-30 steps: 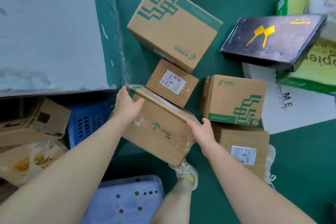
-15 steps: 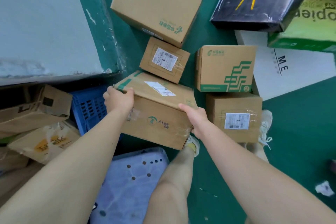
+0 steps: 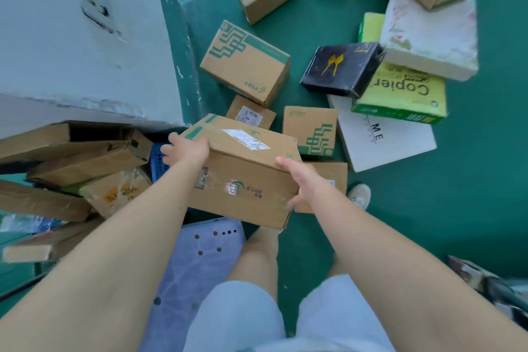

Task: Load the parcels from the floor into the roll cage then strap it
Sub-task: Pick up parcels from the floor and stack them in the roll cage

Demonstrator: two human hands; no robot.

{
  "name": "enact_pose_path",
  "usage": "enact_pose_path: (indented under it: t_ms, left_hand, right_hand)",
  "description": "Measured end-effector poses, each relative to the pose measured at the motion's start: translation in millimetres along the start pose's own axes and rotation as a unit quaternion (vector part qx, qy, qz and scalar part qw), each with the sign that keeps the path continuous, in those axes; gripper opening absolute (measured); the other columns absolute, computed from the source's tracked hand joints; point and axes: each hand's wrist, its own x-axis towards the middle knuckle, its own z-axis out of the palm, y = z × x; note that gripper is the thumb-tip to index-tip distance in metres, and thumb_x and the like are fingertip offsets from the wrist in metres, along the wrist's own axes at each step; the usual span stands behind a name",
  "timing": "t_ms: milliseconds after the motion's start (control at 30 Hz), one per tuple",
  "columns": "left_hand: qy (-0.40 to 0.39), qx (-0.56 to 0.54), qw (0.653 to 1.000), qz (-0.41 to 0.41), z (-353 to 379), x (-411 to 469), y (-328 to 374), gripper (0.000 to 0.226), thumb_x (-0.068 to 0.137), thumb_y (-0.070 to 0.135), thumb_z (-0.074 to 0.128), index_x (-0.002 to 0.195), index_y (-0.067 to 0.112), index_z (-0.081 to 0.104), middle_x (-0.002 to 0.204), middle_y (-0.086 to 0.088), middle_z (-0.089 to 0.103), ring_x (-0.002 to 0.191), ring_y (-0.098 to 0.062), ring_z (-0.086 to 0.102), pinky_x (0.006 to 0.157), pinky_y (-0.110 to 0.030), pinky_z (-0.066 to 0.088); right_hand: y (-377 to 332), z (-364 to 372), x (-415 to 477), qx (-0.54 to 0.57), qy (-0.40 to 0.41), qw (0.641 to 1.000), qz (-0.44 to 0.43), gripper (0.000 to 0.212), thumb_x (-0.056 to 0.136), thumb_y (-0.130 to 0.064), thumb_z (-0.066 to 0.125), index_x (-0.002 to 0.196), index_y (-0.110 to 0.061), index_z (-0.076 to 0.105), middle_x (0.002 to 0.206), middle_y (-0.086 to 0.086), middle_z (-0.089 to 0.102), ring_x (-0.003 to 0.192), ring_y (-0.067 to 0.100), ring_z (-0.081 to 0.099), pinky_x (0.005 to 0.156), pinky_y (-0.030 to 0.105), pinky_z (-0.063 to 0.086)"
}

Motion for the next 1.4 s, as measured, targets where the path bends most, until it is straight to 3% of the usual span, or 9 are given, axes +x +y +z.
enact_pose_path:
  t_ms: [167, 333, 533, 667, 833, 1033, 1400]
  left_hand:
    - [-0.012, -0.015, 1.000, 0.021, -6, -79, 49, 0.074, 0.089, 0.042, 0.056, 0.145, 0.005, 0.024, 0.145, -0.018, 0.029, 0.129, -0.037, 0.034, 0.102, -0.043, 0.034]
    - [-0.053, 0.000, 0.994, 0.095, 14, -166, 116, 0.078, 0.086, 0.041, 0.060, 0.143, 0.002, 0.022, 0.142, -0.017, 0.029, 0.127, -0.038, 0.037, 0.102, -0.044, 0.035]
    - [-0.100, 0.001, 0.973, 0.207, 59, -300, 202, 0.081, 0.078, 0.042, 0.064, 0.138, 0.003, 0.025, 0.136, -0.016, 0.030, 0.122, -0.038, 0.040, 0.100, -0.048, 0.044]
    - [-0.116, -0.002, 0.956, 0.270, 92, -392, 248, 0.078, 0.082, 0.041, 0.063, 0.138, 0.004, 0.024, 0.135, -0.015, 0.030, 0.121, -0.037, 0.040, 0.102, -0.048, 0.041]
    - [-0.149, -0.010, 0.925, 0.349, 134, -498, 292, 0.077, 0.086, 0.035, 0.061, 0.141, 0.000, 0.020, 0.144, -0.018, 0.030, 0.128, -0.038, 0.037, 0.106, -0.044, 0.037]
    - [-0.167, 0.011, 0.882, 0.441, 171, -613, 323, 0.071, 0.088, 0.034, 0.061, 0.138, 0.001, 0.021, 0.143, -0.017, 0.030, 0.129, -0.036, 0.037, 0.106, -0.043, 0.037]
    - [-0.228, 0.089, 0.784, 0.570, 264, -774, 371, 0.071, 0.087, 0.036, 0.060, 0.135, 0.000, 0.022, 0.140, -0.018, 0.031, 0.126, -0.036, 0.038, 0.098, -0.041, 0.037]
  right_hand:
    - [-14, -69, -56, 0.033, 0.023, 0.998, -0.054, 0.082, 0.083, -0.036, 0.078, 0.147, -0.013, 0.034, 0.149, 0.008, 0.043, 0.134, 0.038, 0.044, 0.109, 0.064, 0.035]
    - [-25, -163, -99, 0.109, 0.074, 0.985, -0.114, 0.086, 0.083, -0.036, 0.079, 0.149, -0.012, 0.030, 0.152, 0.012, 0.038, 0.136, 0.039, 0.040, 0.108, 0.064, 0.035]
    - [-30, -306, -147, 0.224, 0.141, 0.946, -0.185, 0.085, 0.075, -0.033, 0.082, 0.144, -0.014, 0.035, 0.143, 0.011, 0.045, 0.126, 0.036, 0.049, 0.107, 0.062, 0.038]
    - [-28, -398, -173, 0.277, 0.177, 0.917, -0.228, 0.070, 0.076, -0.029, 0.082, 0.132, -0.014, 0.041, 0.130, 0.009, 0.052, 0.119, 0.034, 0.052, 0.103, 0.060, 0.042]
    - [-15, -500, -202, 0.334, 0.208, 0.884, -0.253, 0.083, 0.056, -0.037, 0.086, 0.124, -0.020, 0.041, 0.126, 0.009, 0.050, 0.111, 0.034, 0.054, 0.094, 0.061, 0.049]
    - [13, -600, -248, 0.407, 0.250, 0.833, -0.279, 0.077, 0.077, -0.025, 0.083, 0.138, -0.015, 0.037, 0.138, 0.012, 0.044, 0.124, 0.036, 0.046, 0.100, 0.063, 0.042]
    - [62, -742, -278, 0.524, 0.348, 0.720, -0.294, 0.073, 0.076, -0.021, 0.083, 0.136, -0.013, 0.041, 0.139, 0.012, 0.047, 0.124, 0.035, 0.047, 0.104, 0.057, 0.041]
